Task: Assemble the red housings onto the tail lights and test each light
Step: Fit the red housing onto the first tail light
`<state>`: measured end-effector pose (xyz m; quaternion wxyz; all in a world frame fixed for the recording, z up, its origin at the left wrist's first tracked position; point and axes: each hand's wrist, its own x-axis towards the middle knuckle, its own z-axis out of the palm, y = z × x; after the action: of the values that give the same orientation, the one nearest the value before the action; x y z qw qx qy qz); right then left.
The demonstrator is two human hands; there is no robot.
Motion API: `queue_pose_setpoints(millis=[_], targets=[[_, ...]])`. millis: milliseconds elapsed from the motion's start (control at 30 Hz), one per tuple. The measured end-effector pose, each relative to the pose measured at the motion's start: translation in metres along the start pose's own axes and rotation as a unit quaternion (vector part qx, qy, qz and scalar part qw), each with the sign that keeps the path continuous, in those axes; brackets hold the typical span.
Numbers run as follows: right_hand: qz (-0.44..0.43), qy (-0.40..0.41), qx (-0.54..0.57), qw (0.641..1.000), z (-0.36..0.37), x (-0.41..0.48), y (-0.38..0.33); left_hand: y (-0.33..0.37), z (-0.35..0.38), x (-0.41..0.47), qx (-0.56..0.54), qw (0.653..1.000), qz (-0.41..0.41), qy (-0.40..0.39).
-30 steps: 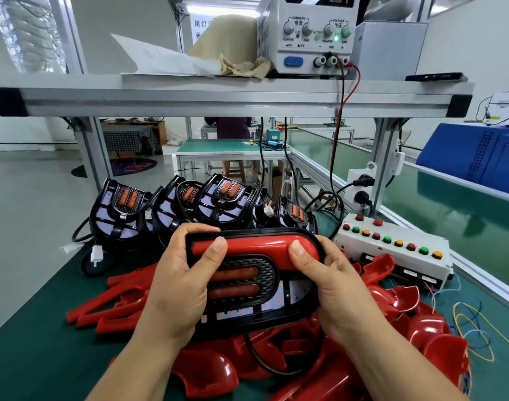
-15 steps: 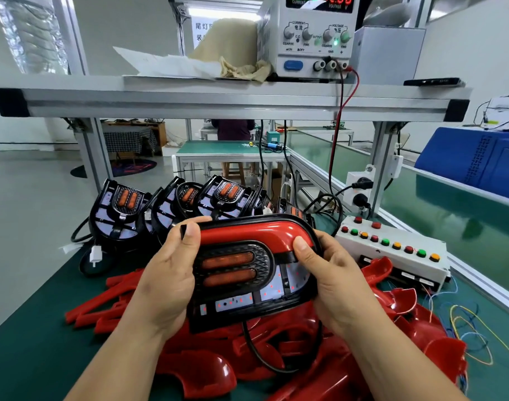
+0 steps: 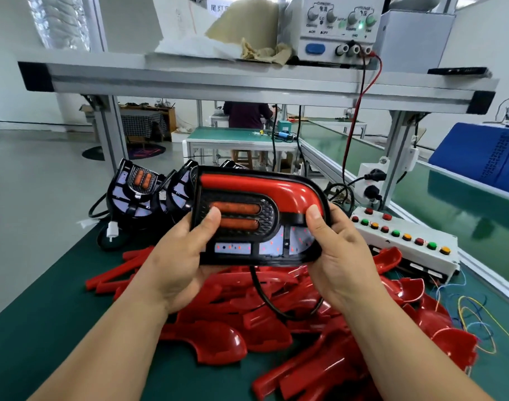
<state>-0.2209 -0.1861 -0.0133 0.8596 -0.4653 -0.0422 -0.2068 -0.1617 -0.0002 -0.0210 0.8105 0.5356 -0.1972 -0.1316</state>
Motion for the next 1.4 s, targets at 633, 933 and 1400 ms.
queue_pose_setpoints(millis=[633,933,1400], targets=[[-0.235,-0.391,-0.799,0.393,0.008,-0.06,0.066,-0.015,-0.024,0.0,-0.238,0.957,0.012,0.167],[-0.194,-0.257,-0.487,0.812,0.003,-0.047,0.001,-0.004,-0.038,-0.002,-0.172,0.973,0.039,0.152],[-0.074,-0.097,-0.297,0.947,-0.04,-0.005,-0.021,-0.014,-0.005,-0.014,-0.033,0.999,0.014,0.026]])
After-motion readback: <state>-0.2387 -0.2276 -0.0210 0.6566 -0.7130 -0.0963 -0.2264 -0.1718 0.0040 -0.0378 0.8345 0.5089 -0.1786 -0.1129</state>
